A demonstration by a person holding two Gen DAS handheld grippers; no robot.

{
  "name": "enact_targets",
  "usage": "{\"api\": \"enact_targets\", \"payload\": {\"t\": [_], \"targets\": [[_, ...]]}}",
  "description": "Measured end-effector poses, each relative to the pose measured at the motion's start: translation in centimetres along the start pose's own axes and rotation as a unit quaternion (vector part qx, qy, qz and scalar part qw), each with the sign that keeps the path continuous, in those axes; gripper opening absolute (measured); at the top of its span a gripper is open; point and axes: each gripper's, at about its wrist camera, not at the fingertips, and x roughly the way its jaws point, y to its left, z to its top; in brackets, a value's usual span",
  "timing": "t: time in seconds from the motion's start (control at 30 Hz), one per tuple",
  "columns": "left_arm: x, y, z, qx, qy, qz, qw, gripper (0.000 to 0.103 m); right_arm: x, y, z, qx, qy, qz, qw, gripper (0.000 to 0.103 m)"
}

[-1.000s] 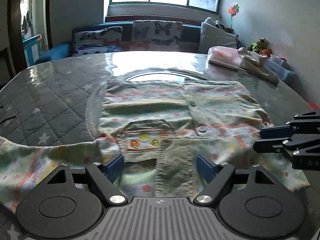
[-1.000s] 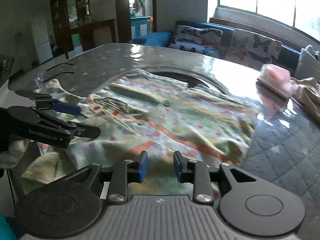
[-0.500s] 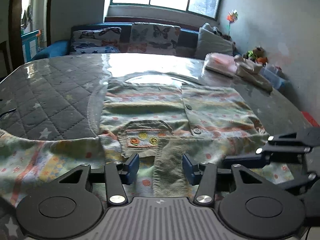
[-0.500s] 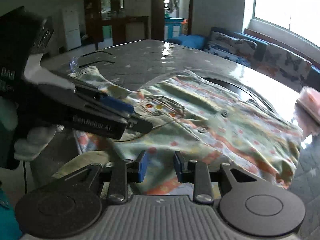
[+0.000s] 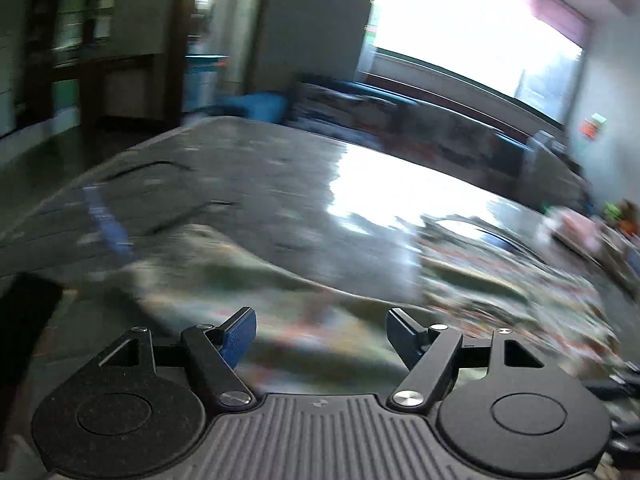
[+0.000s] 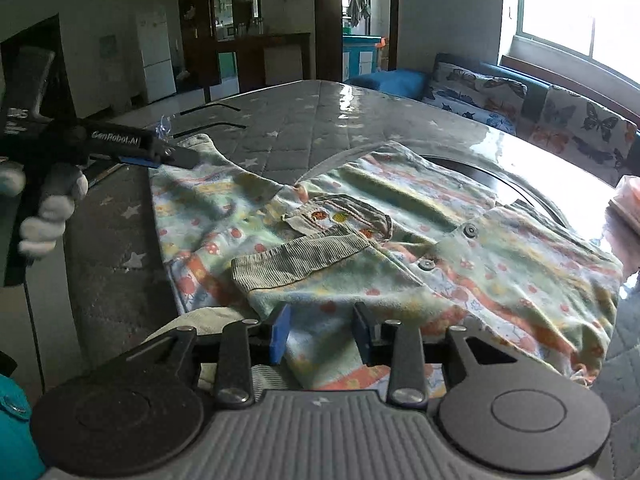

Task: Fold clothes
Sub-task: 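Grasp the shirt side edge with the left gripper and lift it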

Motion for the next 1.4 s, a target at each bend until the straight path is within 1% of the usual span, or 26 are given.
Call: {"api": "enact_targets", "payload": {"t": [0.07, 0.17, 0.23, 0.33, 0.43, 0.57, 0.63, 0.7, 0.77, 0.8, 0.93, 1.03, 1.13, 1.2, 1.27, 1.33, 1.4], "targets": [[0.5, 1.7, 0.6, -0.023, -0.011, 0.039, 0.9989, 0.074, -0.2, -0.1, 0.0, 0.004, -0.003, -0.001, 1.000, 0.034], [1.5, 3.9, 1.3, -0.050, -0.014, 0.090, 0.9947, 0.073, -0.5, -0.3, 0.1, 0.009, -0.007, -0.004, 1.000, 0.035], [2.1, 5.3, 1.6, -0.061, -0.011, 0.117, 0.9912, 0.073, -0.8, -0.4, 0.1, 0.013, -0.009, -0.006, 1.000, 0.035], [3.1, 6.4, 1.9, -0.068, -0.002, 0.130, 0.9892, 0.073, -0.9, -0.5, -0.1, 0.018, -0.010, -0.009, 1.000, 0.036], [4.0, 7.0, 2.0, -0.071, 0.008, 0.136, 0.9881, 0.069, -1.0, -0.6, -0.2, 0.023, -0.009, -0.012, 1.000, 0.039], [4.5, 7.4, 2.0, -0.071, 0.010, 0.138, 0.9878, 0.058, -1.1, -0.7, -0.4, 0.028, -0.010, -0.014, 0.999, 0.039], [4.6, 7.4, 2.0, -0.067, 0.009, 0.137, 0.9883, 0.048, -1.3, -0.7, -0.4, 0.030, -0.013, -0.015, 0.999, 0.040], [4.8, 7.3, 2.1, -0.061, 0.008, 0.134, 0.9890, 0.028, -1.5, -0.8, -0.4, 0.034, -0.017, -0.017, 0.999, 0.040], [4.5, 7.3, 2.1, -0.067, 0.008, 0.118, 0.9907, 0.015, -1.7, -0.8, -0.5, 0.038, -0.020, -0.020, 0.999, 0.040], [4.3, 7.4, 2.1, -0.071, 0.007, 0.108, 0.9915, 0.013, -1.8, -0.9, -0.5, 0.039, -0.022, -0.021, 0.999, 0.040], [2.2, 6.0, 2.3, -0.071, -0.017, 0.058, 0.9956, 0.012, -2.4, -1.1, -0.7, 0.048, -0.028, -0.027, 0.998, 0.040], [0.3, 3.8, 2.9, -0.063, -0.032, 0.001, 0.9975, 0.011, -3.0, -1.4, -0.9, 0.057, -0.036, -0.033, 0.997, 0.040], [-1.5, 0.3, 3.6, -0.037, -0.040, -0.064, 0.9965, 0.011, -3.7, -2.0, -1.1, 0.068, -0.047, -0.042, 0.996, 0.040], [-2.6, -2.3, 3.9, -0.019, -0.042, -0.114, 0.9924, 0.011, -4.2, -2.4, -1.4, 0.076, -0.054, -0.048, 0.994, 0.040], [-3.3, -4.8, 3.9, -0.003, -0.042, -0.155, 0.9870, 0.011, -4.9, -3.0, -1.7, 0.087, -0.062, -0.056, 0.993, 0.040], [-4.1, -7.4, 3.7, 0.012, -0.039, -0.199, 0.9792, 0.011, -5.7, -3.6, -2.1, 0.097, -0.069, -0.065, 0.991, 0.040], [-4.5, -9.9, 3.3, 0.026, -0.029, -0.243, 0.9692, 0.011, -6.4, -4.3, -2.6, 0.108, -0.075, -0.075, 0.988, 0.040]]}}
